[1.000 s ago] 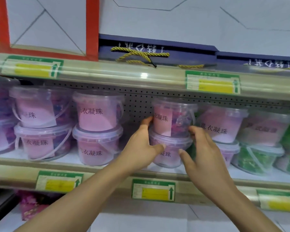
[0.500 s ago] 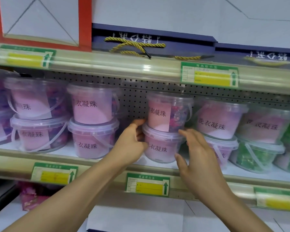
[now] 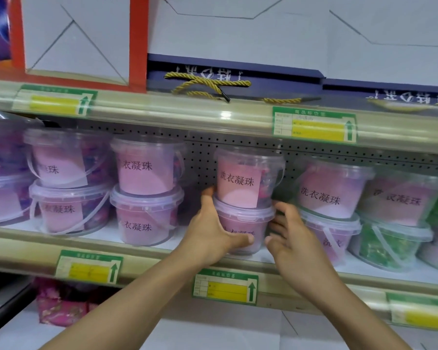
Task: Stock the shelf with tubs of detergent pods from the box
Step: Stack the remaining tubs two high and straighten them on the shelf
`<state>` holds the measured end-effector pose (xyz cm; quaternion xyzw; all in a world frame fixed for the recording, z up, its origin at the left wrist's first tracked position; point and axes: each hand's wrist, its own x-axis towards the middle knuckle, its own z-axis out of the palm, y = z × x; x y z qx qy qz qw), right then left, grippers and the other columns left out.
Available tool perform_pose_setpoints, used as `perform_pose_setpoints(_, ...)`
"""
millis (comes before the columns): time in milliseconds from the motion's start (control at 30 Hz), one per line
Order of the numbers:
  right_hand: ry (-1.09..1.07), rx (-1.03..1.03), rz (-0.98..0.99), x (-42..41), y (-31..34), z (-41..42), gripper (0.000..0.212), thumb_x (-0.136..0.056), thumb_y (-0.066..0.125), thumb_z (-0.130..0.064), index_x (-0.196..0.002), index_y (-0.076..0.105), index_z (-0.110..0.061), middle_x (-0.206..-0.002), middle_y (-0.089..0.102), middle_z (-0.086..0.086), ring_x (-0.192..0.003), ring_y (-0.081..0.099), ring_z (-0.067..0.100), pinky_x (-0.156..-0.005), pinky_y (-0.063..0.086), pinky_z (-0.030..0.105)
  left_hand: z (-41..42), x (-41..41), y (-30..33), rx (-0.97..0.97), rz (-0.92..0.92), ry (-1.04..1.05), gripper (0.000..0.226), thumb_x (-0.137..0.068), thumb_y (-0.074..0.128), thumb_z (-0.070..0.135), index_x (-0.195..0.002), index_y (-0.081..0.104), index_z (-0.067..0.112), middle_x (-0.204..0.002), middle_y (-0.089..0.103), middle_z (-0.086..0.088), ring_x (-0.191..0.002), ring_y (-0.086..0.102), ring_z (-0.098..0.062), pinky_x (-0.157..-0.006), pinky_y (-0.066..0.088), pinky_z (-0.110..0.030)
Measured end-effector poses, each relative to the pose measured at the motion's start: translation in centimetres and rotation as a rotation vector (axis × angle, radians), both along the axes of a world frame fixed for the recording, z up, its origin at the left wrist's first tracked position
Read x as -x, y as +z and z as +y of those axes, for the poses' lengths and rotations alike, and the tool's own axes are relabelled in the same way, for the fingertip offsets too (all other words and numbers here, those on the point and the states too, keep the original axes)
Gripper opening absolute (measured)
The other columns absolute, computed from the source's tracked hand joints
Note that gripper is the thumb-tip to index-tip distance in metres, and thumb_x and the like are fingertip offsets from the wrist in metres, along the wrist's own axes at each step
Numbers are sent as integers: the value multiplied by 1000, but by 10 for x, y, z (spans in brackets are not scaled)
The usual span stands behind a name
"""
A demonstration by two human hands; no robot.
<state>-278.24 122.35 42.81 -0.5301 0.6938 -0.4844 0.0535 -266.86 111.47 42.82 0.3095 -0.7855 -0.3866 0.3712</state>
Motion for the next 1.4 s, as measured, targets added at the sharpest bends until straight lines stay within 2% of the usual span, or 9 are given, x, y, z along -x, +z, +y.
perform_pose_setpoints(167,6,35,-34,4,1,1,60,-86,46,8,-134,36,-25,-130,55,-2,-116,55,10,-103,44,37,7,11,5,99,15,164,100,-52,88,42,-130,28,22,-129,50,1,-115,51,-19,-94,45,-31)
perform_pose_setpoints(367,76,76,3,6,10,15,61,-86,50,4,-136,36,-29,-132,53,-4,-120,52,8,-106,42,36,23,6,16,142,141,218,86,-51,89,38,-115,32,25,-119,51,7,-105,50,-10,-82,38,-20)
perform_pose_setpoints(533,187,86,50,-2,5,28,66,-84,51,6,-115,38,-50,-117,55,-21,-112,53,-3,-100,41,18,37,-12,7,173,196,299,96,-47,89,34,-126,35,24,-124,52,8,-111,51,-11,-89,39,-22)
perform_pose_setpoints(700,187,64,21,10,11,17,50,-88,48,6,-121,43,-30,-114,57,-6,-108,56,7,-98,45,26,47,-31,6,188,207,364,91,-49,88,30,-123,37,27,-122,55,8,-107,53,-12,-85,38,-21)
perform_pose_setpoints(800,63,-10,186,17,16,-2,30,-90,50,-5,-119,46,-13,-115,56,7,-106,55,20,-89,45,36,54,-46,5,167,214,373,93,-42,86,40,-119,34,34,-119,55,9,-106,54,-14,-86,43,-26)
perform_pose_setpoints(900,-45,-122,377,16,26,-28,26,-89,53,-8,-114,48,-3,-115,52,19,-100,53,34,-71,33,27,60,-61,7,149,231,386,98,-29,71,57,-117,33,38,-117,56,12,-105,57,-13,-88,47,-29)
perform_pose_setpoints(967,-81,-166,469,14,32,-50,33,-87,54,-6,-118,47,0,-122,49,22,-106,52,38,-78,40,33,61,-70,8,148,233,400,98,-28,70,58,-116,33,39,-117,56,12,-105,57,-12,-88,46,-28)
perform_pose_setpoints(1167,-335,-330,771,19,41,-114,41,-90,55,-20,-129,46,-12,-130,45,15,-118,47,33,-94,41,42,65,-94,8,153,243,418,99,-28,73,56,-117,35,40,-117,57,15,-105,58,-10,-92,49,-33)
perform_pose_setpoints(1400,-383,-324,918,18,43,-122,29,-89,60,-25,-117,59,-15,-114,62,6,-102,62,26,-68,43,30,63,-116,9,125,256,388,101,-28,76,55,-120,37,40,-115,57,20,-104,58,-3,-85,48,-24)
